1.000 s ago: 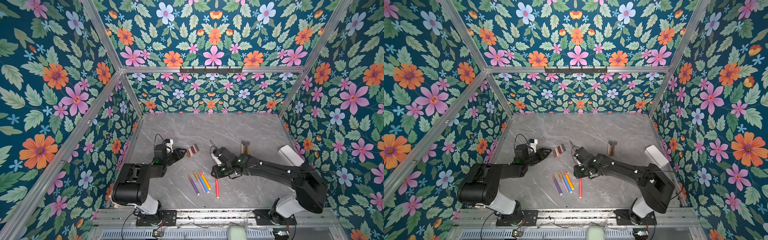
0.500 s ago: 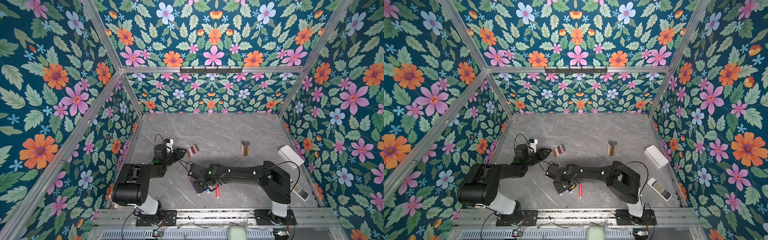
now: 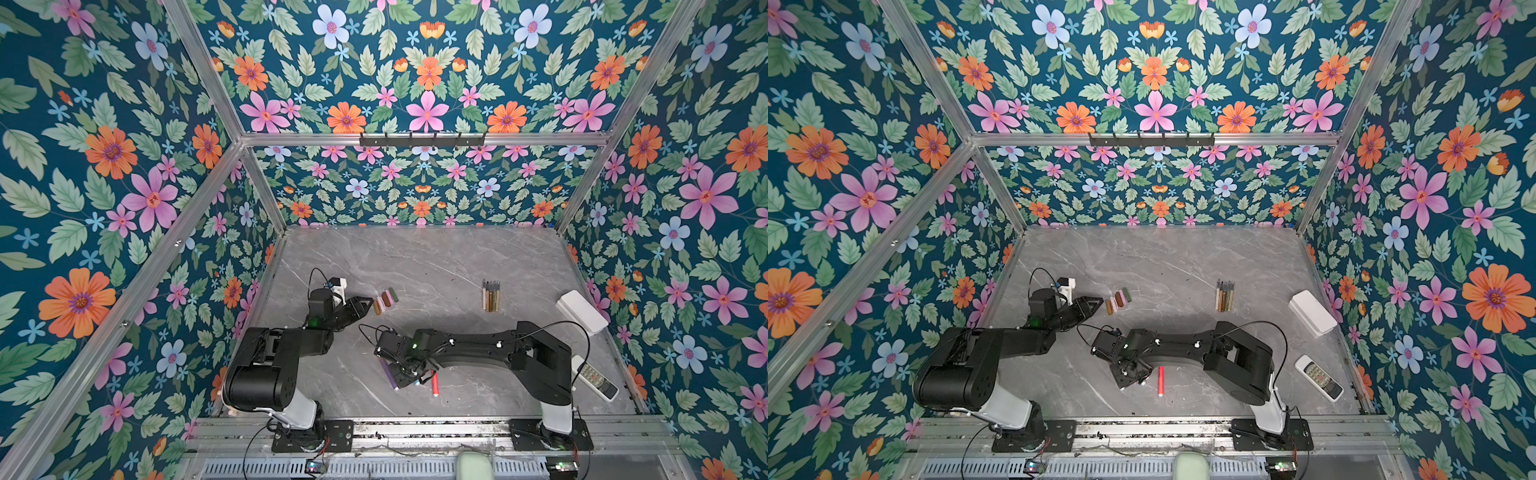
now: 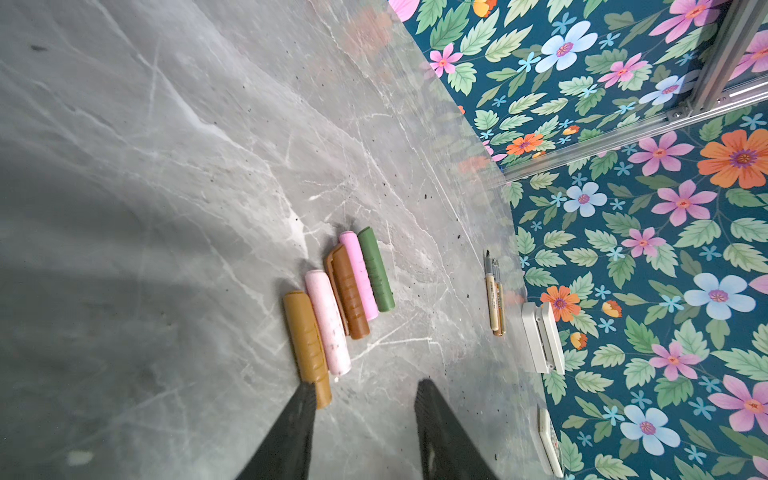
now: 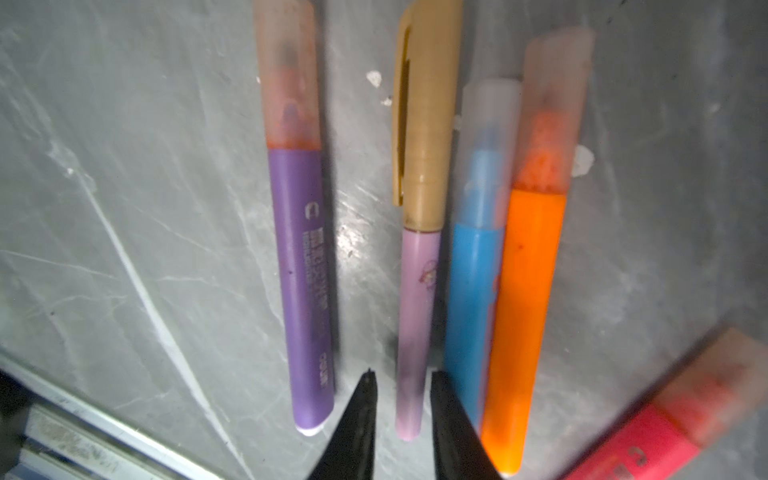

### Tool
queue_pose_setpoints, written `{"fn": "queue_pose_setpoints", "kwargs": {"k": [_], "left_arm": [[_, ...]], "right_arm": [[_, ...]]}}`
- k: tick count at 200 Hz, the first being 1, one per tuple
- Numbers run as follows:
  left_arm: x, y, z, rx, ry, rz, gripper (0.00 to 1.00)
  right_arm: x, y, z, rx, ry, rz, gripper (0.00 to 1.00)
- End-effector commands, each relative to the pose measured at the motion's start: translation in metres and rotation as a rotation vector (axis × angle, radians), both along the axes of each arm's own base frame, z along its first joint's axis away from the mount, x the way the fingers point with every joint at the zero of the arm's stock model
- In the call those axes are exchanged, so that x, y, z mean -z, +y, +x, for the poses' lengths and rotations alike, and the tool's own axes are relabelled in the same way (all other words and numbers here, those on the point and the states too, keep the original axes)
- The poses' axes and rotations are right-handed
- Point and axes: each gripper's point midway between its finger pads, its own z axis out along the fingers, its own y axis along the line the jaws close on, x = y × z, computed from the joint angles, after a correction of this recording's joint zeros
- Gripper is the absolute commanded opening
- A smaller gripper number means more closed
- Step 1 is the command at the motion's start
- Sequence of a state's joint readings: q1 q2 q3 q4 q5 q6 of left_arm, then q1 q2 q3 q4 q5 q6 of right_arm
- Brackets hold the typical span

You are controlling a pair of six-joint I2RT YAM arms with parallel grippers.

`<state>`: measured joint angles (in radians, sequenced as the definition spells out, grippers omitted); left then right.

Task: Open the pen caps
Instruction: 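Lower the right gripper and grasp the lilac pen with beige cap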

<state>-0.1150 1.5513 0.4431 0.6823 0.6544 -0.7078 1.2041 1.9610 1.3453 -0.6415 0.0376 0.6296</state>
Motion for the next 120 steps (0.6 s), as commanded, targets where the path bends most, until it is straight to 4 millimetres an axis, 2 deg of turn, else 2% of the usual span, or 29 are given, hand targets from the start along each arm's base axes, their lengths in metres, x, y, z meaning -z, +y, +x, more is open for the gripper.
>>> {"fn": "queue_pose_setpoints", "kwargs": {"k": [1,81,120], "left_arm": [[-0.004,-0.001,0.001,0.007,-0.013,-0.007,0.43],[-0.005,-0.001,0.001,0.005,-0.015,-0.006,0.43],[-0.006,0.002,0.0,-0.008,-0.024,0.009,0.43]], "right_arm": [[0.001,-0.005,0.002,0.018,-0.007,-0.027,0.25],[0.011,-0.013,0.0,0.033,-0.003,-0.058,0.25],[0.006,-0.004,-0.001,0.034,-0.006,-0.015,0.05]]}}
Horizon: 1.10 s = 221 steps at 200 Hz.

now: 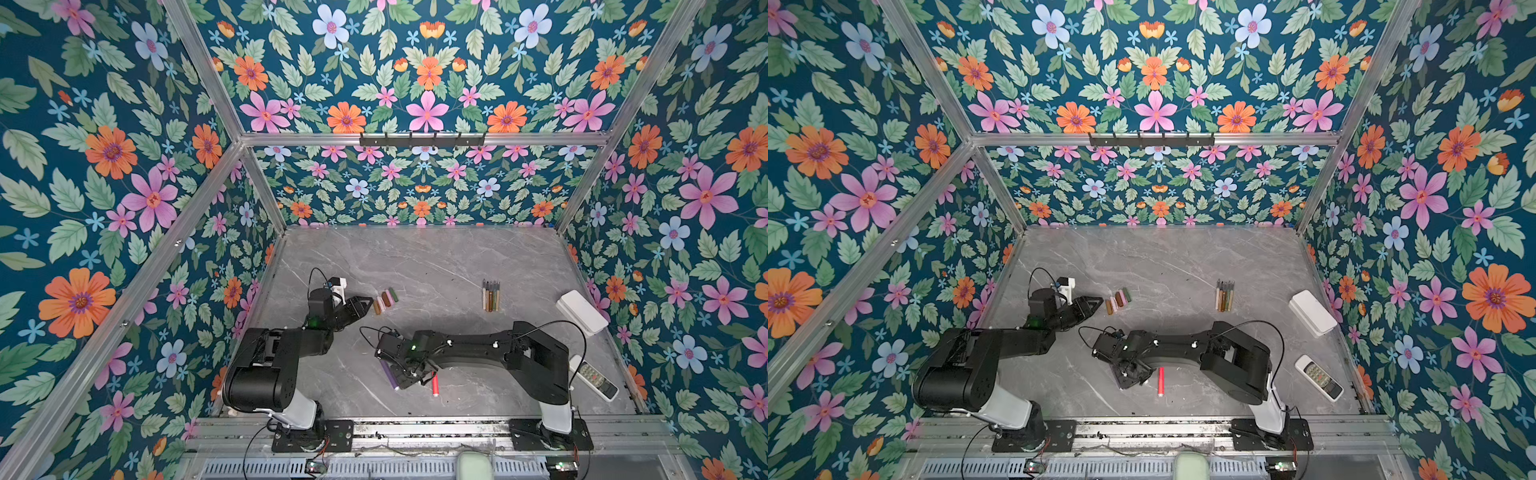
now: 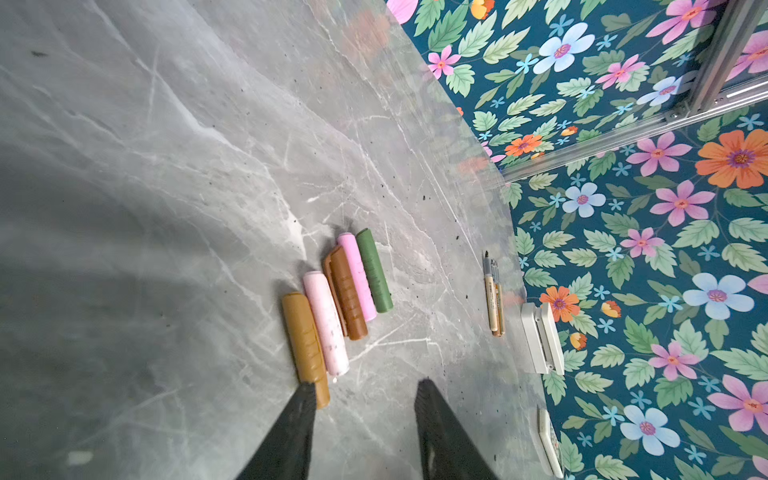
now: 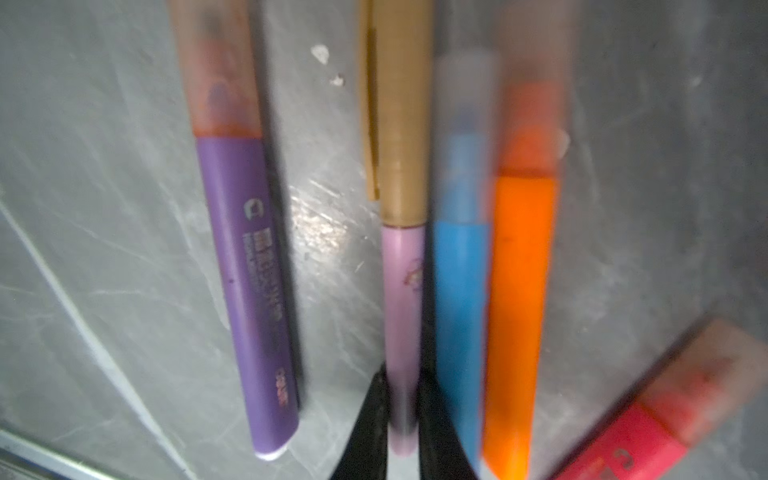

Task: Open the pen caps
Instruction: 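Lower the right gripper and grasp the lilac pen with beige cap, then lift the lilac pen with the right gripper while the left moves toward it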

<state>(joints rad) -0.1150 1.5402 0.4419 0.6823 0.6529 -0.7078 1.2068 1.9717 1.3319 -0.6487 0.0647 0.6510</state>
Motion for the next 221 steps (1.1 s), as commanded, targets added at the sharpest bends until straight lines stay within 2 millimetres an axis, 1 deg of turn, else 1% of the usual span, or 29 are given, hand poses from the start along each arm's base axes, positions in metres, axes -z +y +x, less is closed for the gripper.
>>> {"fn": "queue_pose_setpoints", "kwargs": {"k": [1,20,30,46,49,62,78,81,82,84,94,102,105,117,132,147,162,179,221], "left_arm": [[-0.002,0.002,0.0,-0.008,-0.014,0.01,0.43],[0.001,0.006,-0.002,-0.025,-0.014,0.03,0.43],[0.001,0.007,-0.004,-0.029,-0.017,0.037,0.44],[-0.002,0.008,-0.01,-0.041,-0.027,0.032,0.43],[-0.004,0.007,-0.011,-0.042,-0.029,0.025,0.44],[-0.012,0.002,-0.018,-0.037,-0.045,0.0,0.45],[-0.032,-0.015,-0.027,0.006,-0.078,-0.051,0.47],[-0.037,-0.02,-0.03,0.018,-0.083,-0.062,0.49],[-0.038,-0.021,-0.031,0.022,-0.085,-0.066,0.49],[-0.041,-0.024,-0.032,0.029,-0.088,-0.071,0.5],[-0.054,-0.041,-0.042,0.069,-0.102,-0.1,0.54],[-0.065,-0.056,-0.05,0.107,-0.116,-0.122,0.56],[-0.069,-0.061,-0.053,0.122,-0.121,-0.128,0.56],[-0.081,-0.082,-0.066,0.174,-0.133,-0.15,0.57],[-0.092,-0.1,-0.078,0.212,-0.14,-0.175,0.58],[-0.096,-0.113,-0.087,0.24,-0.135,-0.202,0.6],[-0.1,-0.127,-0.095,0.278,-0.129,-0.238,0.57],[-0.1,-0.141,-0.103,0.321,-0.116,-0.267,0.56],[-0.102,-0.165,-0.12,0.388,-0.113,-0.296,0.56]], "right_arm": [[-0.002,0.004,-0.002,0.009,0.003,0.022,0.04],[-0.014,0.012,0.001,0.007,-0.011,0.066,0.02],[-0.027,0.014,0.006,0.009,-0.044,0.088,0.02],[-0.049,0.009,0.014,0.017,-0.102,0.112,0.01],[-0.057,0.008,0.016,0.02,-0.115,0.124,0.01],[-0.072,-0.002,0.021,0.038,-0.145,0.147,0.0],[-0.083,-0.02,0.029,0.081,-0.148,0.193,0.0],[-0.079,-0.025,0.03,0.09,-0.139,0.19,0.0],[-0.085,-0.026,0.03,0.094,-0.144,0.207,0.0],[-0.088,-0.029,0.031,0.101,-0.146,0.221,0.0],[-0.092,-0.04,0.034,0.128,-0.136,0.271,0.0],[-0.093,-0.047,0.034,0.141,-0.123,0.312,0.0],[-0.097,-0.048,0.034,0.146,-0.122,0.336,0.0],[-0.101,-0.057,0.032,0.158,-0.114,0.393,0.0],[-0.108,-0.067,0.028,0.16,-0.124,0.434,0.0],[-0.113,-0.076,0.024,0.158,-0.14,0.457,0.0],[-0.116,-0.082,0.02,0.162,-0.142,0.48,0.0],[-0.117,-0.085,0.016,0.165,-0.142,0.516,0.0],[-0.114,-0.092,0.011,0.204,-0.143,0.581,0.0]]}}
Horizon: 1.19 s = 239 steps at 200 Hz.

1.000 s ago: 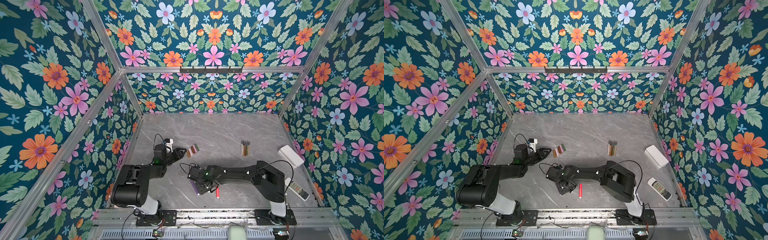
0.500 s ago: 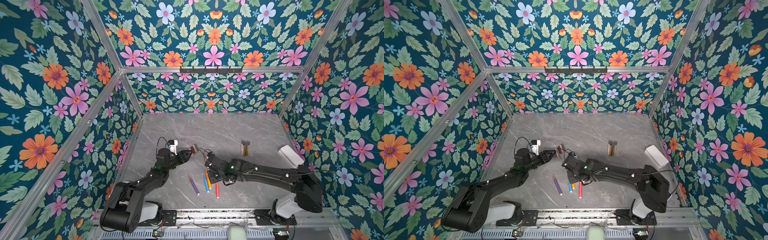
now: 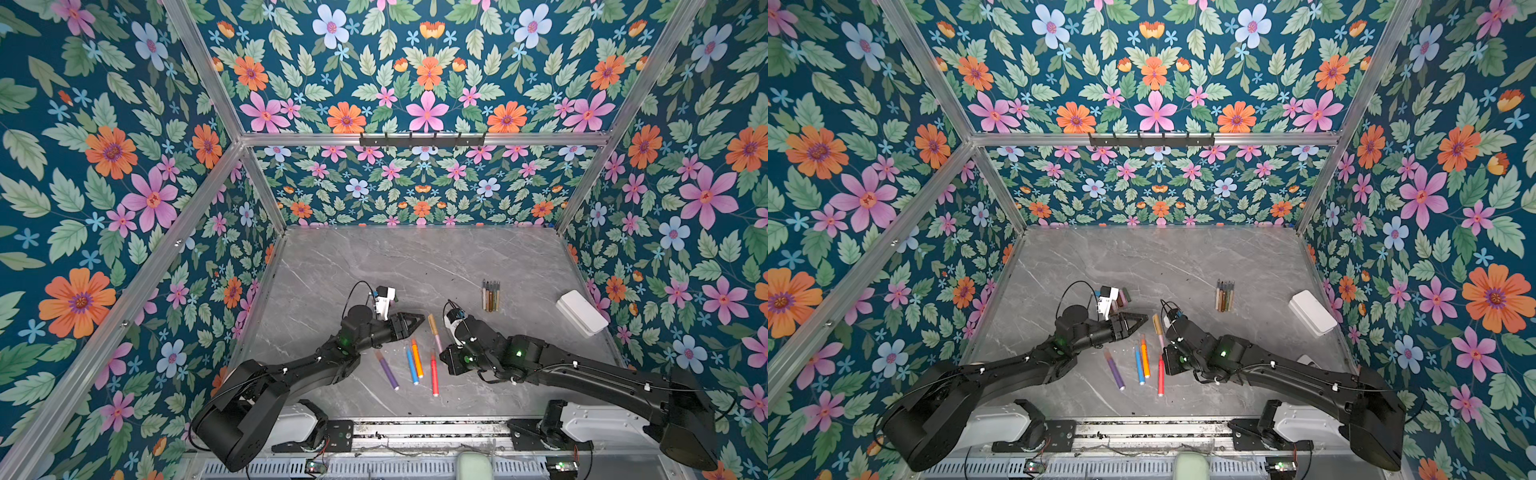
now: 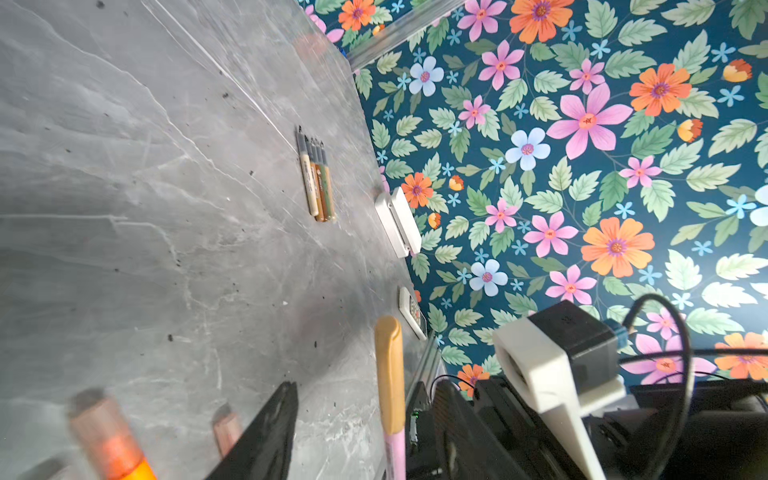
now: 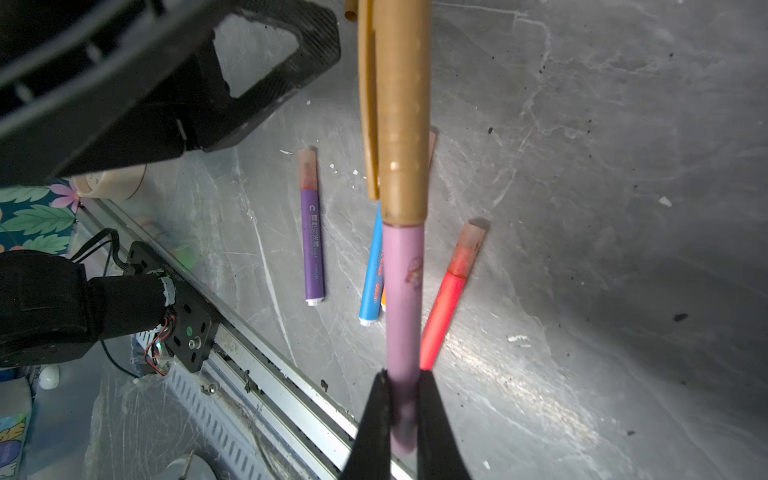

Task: Open the pen caps
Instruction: 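Lift the lilac pen with the right gripper while the left moves toward it, then close the left gripper on the beige cap while the right holds the pen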

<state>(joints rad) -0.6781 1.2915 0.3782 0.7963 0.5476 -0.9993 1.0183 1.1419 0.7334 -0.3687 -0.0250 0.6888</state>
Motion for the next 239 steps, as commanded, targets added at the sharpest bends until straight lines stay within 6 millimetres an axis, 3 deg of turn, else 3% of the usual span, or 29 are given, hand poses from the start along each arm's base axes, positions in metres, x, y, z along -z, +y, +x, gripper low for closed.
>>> {"fn": "queue_pose_setpoints", "kwargs": {"k": [1,87,239], "left_arm": [[-0.02,-0.01,-0.002,0.011,-0.043,-0.063,0.56],[-0.016,-0.038,-0.008,0.057,-0.018,-0.085,0.52],[-0.018,-0.058,-0.014,0.116,0.002,-0.118,0.22]], "right_arm": [[-0.008,0.006,0.001,0.021,-0.007,0.081,0.0],[-0.011,0.002,-0.002,0.028,-0.002,0.093,0.0],[-0.008,-0.003,-0.003,0.035,-0.003,0.069,0.0]]}}
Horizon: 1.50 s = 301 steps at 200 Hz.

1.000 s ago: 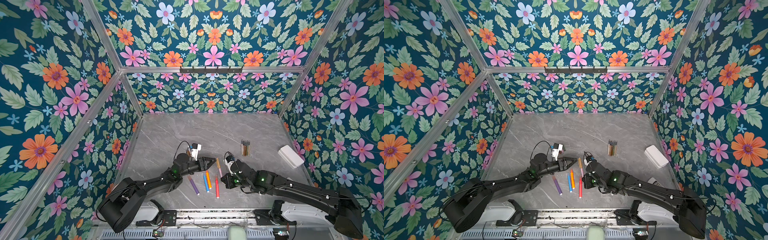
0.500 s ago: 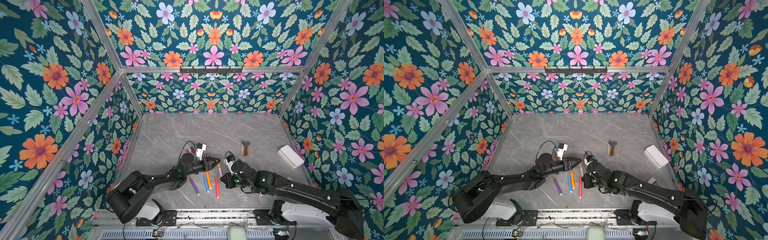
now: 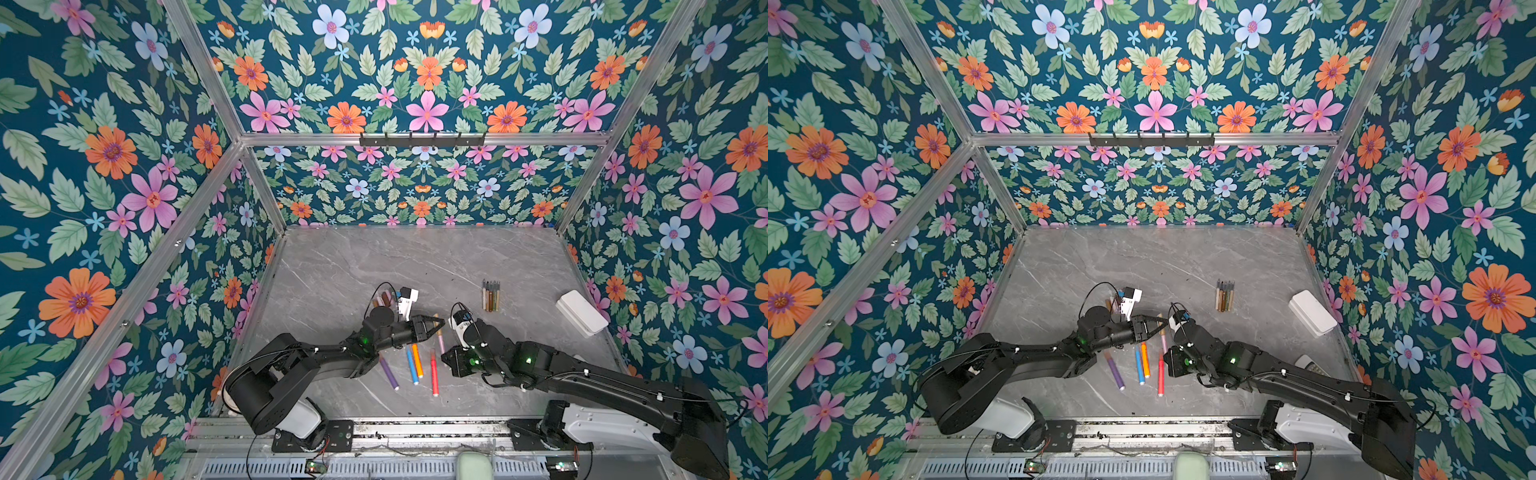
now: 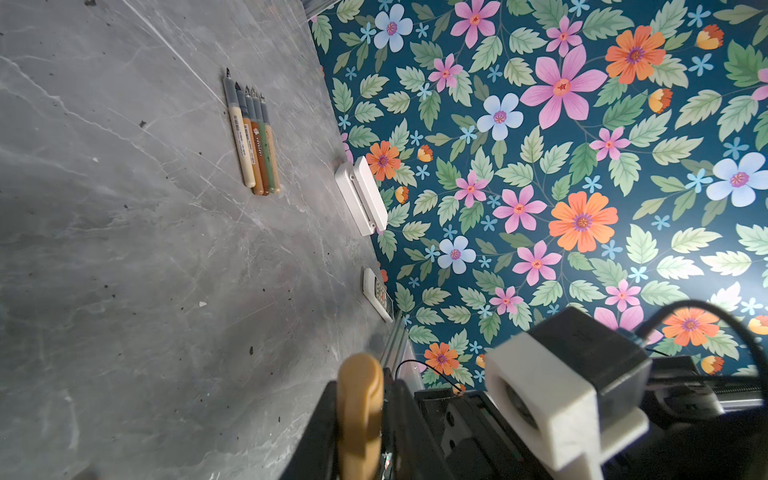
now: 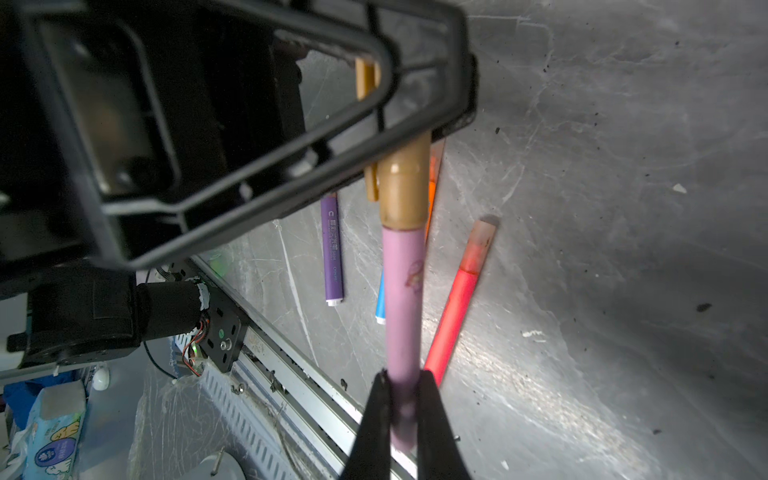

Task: Open the pen caps
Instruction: 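Close the left gripper on the beige cap while the right holds the pen, then pull the beige cap off with the left gripper while the right draws the pen away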

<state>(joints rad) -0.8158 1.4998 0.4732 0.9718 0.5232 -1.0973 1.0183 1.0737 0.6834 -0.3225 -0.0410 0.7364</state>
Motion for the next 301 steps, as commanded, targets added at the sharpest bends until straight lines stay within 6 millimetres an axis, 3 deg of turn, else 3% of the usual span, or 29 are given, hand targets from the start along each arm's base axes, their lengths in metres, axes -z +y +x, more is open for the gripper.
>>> {"fn": "queue_pose_setpoints", "kwargs": {"k": [1,45,64,103,151,171,191,220,279,301], "left_arm": [[-0.016,-0.003,-0.001,0.016,-0.037,-0.048,0.22],[-0.018,-0.002,-0.001,0.014,-0.05,-0.041,0.07],[-0.02,-0.003,-0.001,0.018,-0.053,-0.045,0.0],[-0.025,-0.004,-0.002,0.025,-0.058,-0.057,0.0],[-0.028,-0.004,-0.003,0.03,-0.065,-0.058,0.0],[-0.028,-0.003,-0.004,0.031,-0.069,-0.053,0.0],[-0.027,-0.002,-0.004,0.031,-0.073,-0.047,0.0],[-0.026,-0.004,0.0,0.03,-0.081,-0.032,0.0],[-0.048,0.011,0.045,-0.048,-0.148,-0.036,0.0],[-0.072,0.051,0.093,-0.18,-0.187,-0.057,0.0]], "right_arm": [[-0.001,-0.002,0.002,0.01,-0.008,-0.007,0.0],[-0.002,-0.004,0.003,0.02,-0.014,-0.016,0.0],[-0.004,-0.005,0.005,0.033,-0.023,-0.014,0.18],[-0.008,-0.001,0.009,0.029,-0.036,-0.018,0.23],[-0.016,0.004,0.018,0.04,-0.064,-0.03,0.21],[-0.019,0.003,0.021,0.048,-0.077,-0.036,0.15],[-0.02,0.003,0.022,0.051,-0.08,-0.039,0.0],[-0.015,0.003,0.021,0.051,-0.068,-0.044,0.0],[0.012,0.013,0.006,0.04,0.003,-0.005,0.0],[0.026,0.02,-0.004,0.031,0.023,-0.012,0.0]]}}
